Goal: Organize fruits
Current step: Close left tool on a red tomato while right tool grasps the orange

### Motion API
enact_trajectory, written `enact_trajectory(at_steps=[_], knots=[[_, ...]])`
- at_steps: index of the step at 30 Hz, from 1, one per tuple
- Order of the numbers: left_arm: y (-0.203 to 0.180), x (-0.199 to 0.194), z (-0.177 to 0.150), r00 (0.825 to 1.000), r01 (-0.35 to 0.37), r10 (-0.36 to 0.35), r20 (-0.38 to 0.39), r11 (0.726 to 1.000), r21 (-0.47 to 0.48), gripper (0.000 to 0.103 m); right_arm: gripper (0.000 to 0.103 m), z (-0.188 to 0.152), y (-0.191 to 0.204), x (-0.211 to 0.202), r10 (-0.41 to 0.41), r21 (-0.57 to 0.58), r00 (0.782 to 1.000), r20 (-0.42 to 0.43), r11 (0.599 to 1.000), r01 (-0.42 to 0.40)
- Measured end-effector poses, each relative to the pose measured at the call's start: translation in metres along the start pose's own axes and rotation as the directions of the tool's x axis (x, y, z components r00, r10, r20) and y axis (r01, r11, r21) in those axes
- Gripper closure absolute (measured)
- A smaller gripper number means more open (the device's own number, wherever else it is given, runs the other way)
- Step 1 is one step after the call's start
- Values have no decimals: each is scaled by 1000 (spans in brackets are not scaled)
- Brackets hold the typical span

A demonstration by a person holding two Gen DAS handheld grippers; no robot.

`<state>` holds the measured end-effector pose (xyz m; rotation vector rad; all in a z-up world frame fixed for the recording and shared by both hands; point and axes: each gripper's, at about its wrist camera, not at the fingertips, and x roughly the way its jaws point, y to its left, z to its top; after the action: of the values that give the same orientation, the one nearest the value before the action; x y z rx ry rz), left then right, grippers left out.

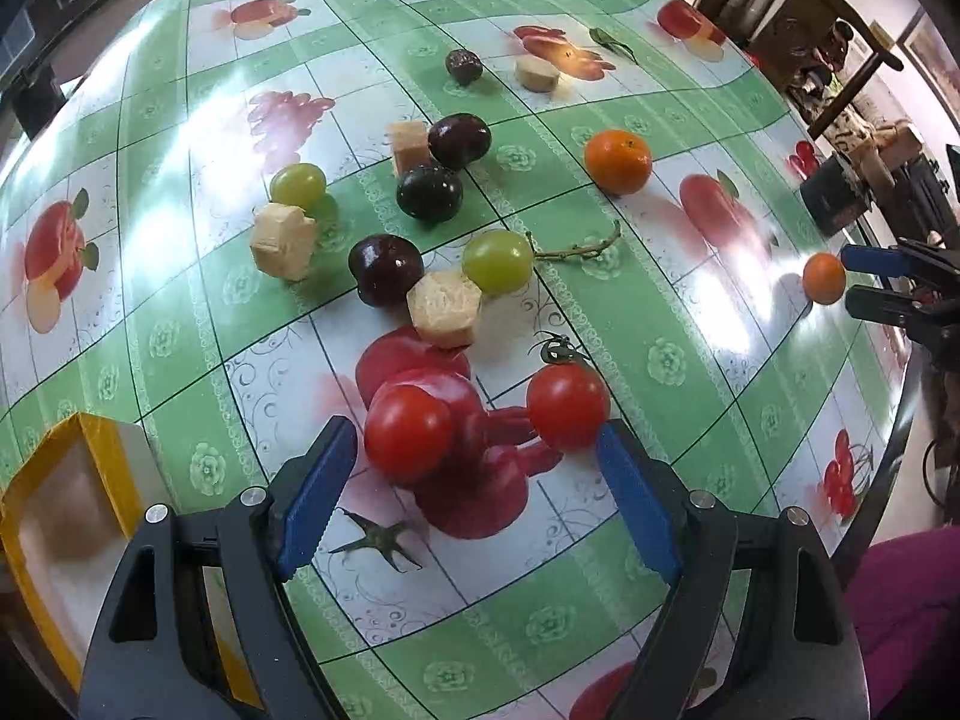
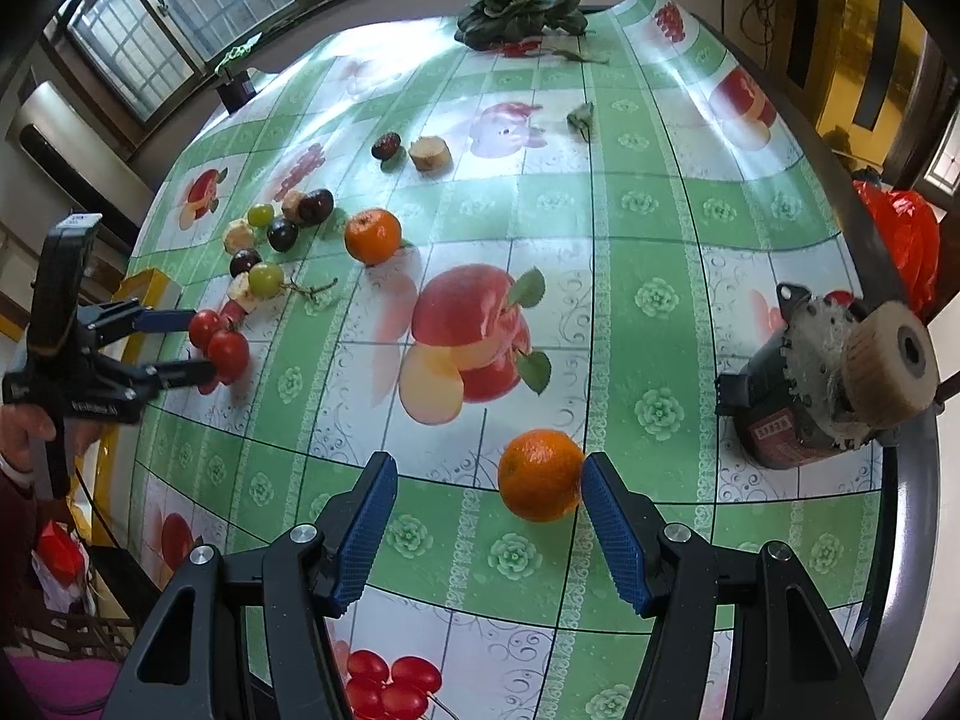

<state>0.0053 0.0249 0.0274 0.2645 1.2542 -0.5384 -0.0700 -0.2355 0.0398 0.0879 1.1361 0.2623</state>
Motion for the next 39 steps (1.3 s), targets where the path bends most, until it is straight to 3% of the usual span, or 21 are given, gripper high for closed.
enact_trajectory(at_steps=[4, 14, 20, 28, 32, 35, 36, 37, 39], knots=[[18, -2, 0, 1000, 18, -17, 5, 998, -57, 20, 41, 1, 1, -8, -4, -9, 1000, 24, 1000, 4], [42, -12, -5, 998, 58, -58, 0, 996, -69, 20, 41, -1, -5, -10, -11, 15, 1000, 21, 1000, 10], [44, -9, -9, 999, 7, -6, -46, 1000, 9, 20, 41, -2, -4, -7, -7, 16, 1000, 11, 1000, 7], [32, 3, -6, 998, 6, 0, -62, 996, 91, 21, 41, -1, 0, -6, -13, 13, 1000, 4, 1000, 13], [23, 4, -3, 997, 30, -21, -70, 992, 126, 33, 41, -1, 0, -6, -16, 12, 1000, 3, 1000, 16], [25, 2, -5, 997, 54, -47, -65, 993, 107, 52, 44, -1, -1, -8, -18, 3, 1000, 16, 1000, 17], [25, 1, -6, 997, 49, -43, -63, 994, 102, 67, 47, -1, -1, -8, -20, -1, 1000, 16, 1000, 20], [29, -1, -8, 998, 20, -15, -54, 996, 89, 75, 48, -1, -1, -7, -23, -7, 1000, 12, 1000, 23], [37, -2, -9, 998, 37, -35, -44, 999, 37, 76, 49, -1, -3, -6, -26, -10, 1000, 5, 1000, 27]])
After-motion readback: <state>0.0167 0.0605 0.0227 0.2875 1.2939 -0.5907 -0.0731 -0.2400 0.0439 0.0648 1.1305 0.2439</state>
